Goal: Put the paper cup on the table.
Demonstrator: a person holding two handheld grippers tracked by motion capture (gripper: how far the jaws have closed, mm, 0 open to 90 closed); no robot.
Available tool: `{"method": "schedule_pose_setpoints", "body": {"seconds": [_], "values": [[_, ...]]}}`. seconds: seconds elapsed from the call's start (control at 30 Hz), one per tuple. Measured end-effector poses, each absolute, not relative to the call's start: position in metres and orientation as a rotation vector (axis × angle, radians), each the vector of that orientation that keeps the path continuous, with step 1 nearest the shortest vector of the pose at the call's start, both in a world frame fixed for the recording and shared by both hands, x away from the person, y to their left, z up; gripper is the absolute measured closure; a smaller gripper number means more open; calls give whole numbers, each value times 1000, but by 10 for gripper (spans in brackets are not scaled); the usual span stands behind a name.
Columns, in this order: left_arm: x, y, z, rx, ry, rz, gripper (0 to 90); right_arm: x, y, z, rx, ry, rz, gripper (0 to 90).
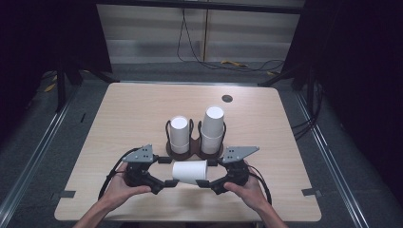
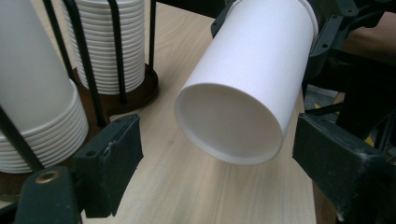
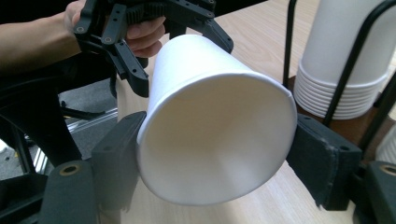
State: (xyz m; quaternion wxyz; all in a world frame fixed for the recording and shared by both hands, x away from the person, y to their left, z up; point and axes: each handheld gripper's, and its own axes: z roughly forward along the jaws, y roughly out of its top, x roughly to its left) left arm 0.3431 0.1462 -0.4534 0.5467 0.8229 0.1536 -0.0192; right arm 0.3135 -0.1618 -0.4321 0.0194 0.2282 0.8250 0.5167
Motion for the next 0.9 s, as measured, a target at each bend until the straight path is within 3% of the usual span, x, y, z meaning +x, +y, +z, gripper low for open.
{"method": "schedule_pose_setpoints", "body": {"seconds": [0.9], "values": [[352,167,-459,1956,466,42,158,313,-204,-419,897,2519,1431,244]]}}
